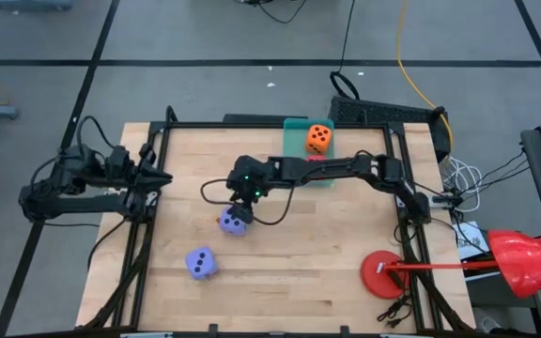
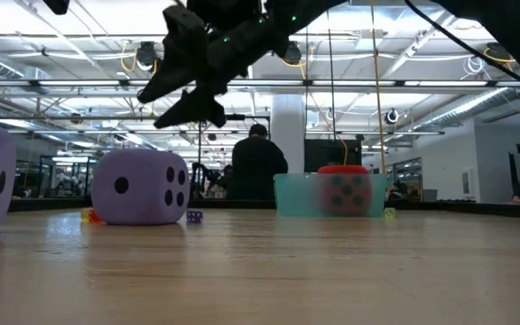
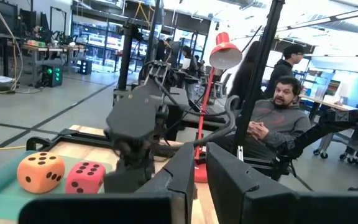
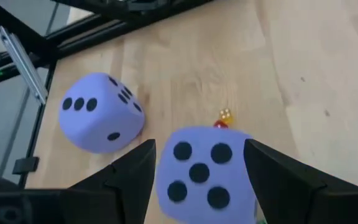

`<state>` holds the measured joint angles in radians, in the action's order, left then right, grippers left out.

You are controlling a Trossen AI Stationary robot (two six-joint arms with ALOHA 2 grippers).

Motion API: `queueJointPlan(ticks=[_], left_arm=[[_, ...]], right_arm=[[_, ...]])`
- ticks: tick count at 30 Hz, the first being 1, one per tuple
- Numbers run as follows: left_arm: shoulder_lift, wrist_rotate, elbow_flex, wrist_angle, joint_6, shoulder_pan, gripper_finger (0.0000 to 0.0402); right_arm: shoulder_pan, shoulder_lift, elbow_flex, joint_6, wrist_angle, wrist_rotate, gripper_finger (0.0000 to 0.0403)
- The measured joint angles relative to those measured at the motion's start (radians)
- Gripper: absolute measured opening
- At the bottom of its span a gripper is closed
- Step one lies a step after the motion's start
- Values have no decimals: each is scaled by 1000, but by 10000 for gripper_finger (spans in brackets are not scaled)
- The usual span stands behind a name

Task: Pick & Place Dice
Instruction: Put the large purple die into the green bin

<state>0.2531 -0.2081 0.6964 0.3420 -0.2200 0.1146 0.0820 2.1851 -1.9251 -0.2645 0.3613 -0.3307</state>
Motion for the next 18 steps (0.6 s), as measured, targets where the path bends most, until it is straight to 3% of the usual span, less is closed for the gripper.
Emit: queueJointPlan(ticks=[12,18], left_arm=[[0,0,0,2,-29,0,47],[0,0,0,6,-27,0,47]], right_arm=[[63,56,6,-83,-77,-48,236],[82,56,75,-140,-136,-139,236]])
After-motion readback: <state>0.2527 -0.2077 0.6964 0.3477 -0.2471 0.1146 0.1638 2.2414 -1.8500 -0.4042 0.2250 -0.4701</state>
